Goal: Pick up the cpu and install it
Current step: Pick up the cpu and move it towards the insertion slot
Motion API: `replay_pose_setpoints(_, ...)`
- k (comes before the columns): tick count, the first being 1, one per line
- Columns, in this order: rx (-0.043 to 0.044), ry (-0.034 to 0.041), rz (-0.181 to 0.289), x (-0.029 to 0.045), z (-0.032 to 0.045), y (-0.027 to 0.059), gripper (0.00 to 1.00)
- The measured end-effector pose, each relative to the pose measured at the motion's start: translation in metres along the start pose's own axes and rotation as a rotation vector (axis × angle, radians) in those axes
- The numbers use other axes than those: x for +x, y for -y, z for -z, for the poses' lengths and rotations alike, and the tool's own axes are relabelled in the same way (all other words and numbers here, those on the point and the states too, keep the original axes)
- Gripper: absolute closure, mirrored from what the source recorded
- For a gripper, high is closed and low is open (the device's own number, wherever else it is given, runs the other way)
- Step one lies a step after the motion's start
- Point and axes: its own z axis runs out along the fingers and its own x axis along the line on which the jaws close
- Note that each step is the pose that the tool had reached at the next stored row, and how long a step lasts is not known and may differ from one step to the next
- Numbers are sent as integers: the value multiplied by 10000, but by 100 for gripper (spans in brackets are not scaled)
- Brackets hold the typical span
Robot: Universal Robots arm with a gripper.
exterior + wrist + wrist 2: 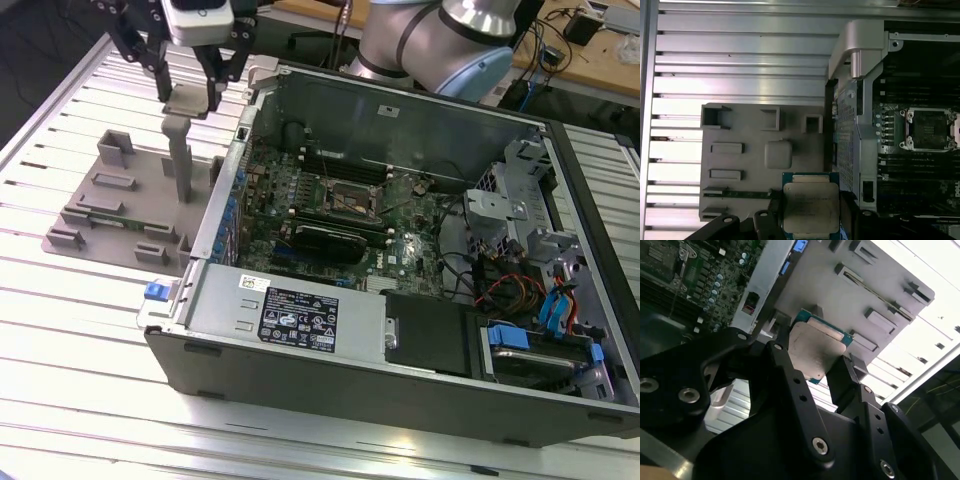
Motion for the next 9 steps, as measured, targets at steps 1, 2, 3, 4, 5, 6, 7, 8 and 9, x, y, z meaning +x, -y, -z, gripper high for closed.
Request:
replay_pose_setpoints(1,0,0,0,-36,0,2,46)
replay_pose_setpoints(2,0,0,0,-64,0,4,46)
replay_pose_setpoints(3,0,0,0,-83,0,5,46)
replay_pose_setpoints(4,-1,1,1,-108,0,7,46)
replay_pose_setpoints(5,0,1,0,-129,0,8,46)
replay_pose_setpoints(6,-1,0,0,-151,0,9,46)
replay_pose_setpoints(7,0,1,0,-171,0,10,46)
replay_pose_setpoints(8,0,0,-1,-196,0,12,46)
replay_pose_setpoints(9,0,1,0,-217,1,14,46)
